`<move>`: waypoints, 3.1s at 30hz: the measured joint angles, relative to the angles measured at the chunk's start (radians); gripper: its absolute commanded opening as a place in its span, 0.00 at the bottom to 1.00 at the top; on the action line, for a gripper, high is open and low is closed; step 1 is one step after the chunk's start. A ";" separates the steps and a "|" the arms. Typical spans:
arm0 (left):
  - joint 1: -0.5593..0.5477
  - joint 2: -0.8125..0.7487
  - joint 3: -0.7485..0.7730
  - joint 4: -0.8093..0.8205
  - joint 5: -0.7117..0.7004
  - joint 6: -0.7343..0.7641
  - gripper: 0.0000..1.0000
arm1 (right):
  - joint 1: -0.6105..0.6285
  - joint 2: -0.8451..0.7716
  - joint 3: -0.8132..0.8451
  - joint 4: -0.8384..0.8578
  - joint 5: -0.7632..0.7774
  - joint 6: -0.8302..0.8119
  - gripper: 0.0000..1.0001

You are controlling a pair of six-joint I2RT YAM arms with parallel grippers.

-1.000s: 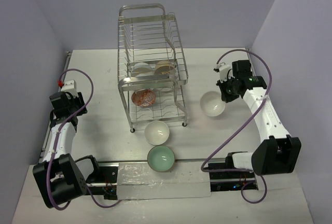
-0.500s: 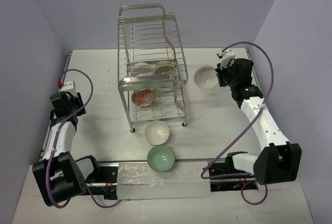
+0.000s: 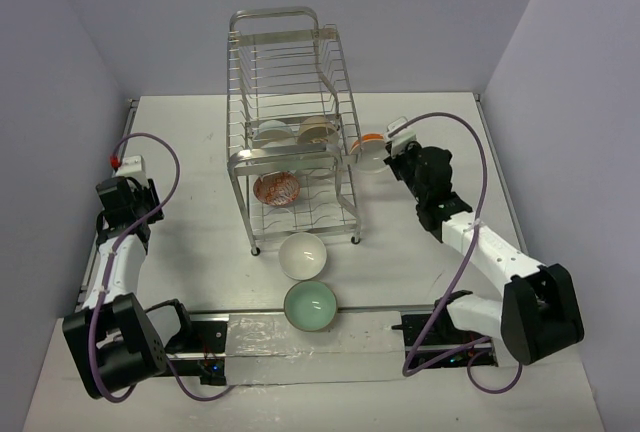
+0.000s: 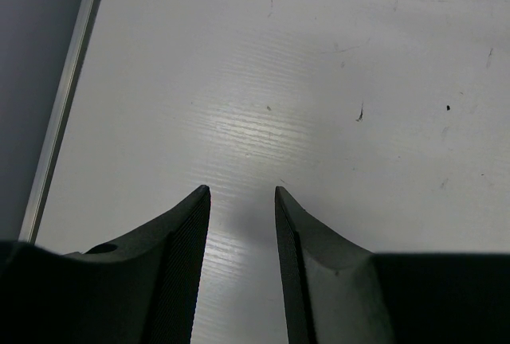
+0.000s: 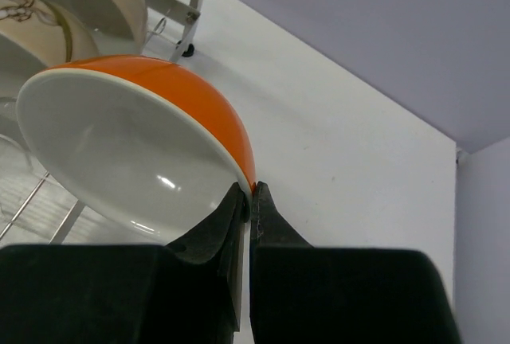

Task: Load the bowls into the dish rack
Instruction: Insert the bowl into the dish rack.

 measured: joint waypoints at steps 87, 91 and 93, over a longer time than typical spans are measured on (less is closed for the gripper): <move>0.014 -0.109 -0.018 0.071 -0.122 0.043 0.45 | 0.320 0.372 -0.194 0.735 0.155 0.073 0.00; 0.014 -0.109 -0.018 0.071 -0.122 0.043 0.45 | 0.321 0.378 -0.194 0.732 0.153 0.075 0.00; 0.014 -0.109 -0.018 0.071 -0.122 0.043 0.45 | 0.324 0.381 -0.194 0.733 0.154 0.075 0.00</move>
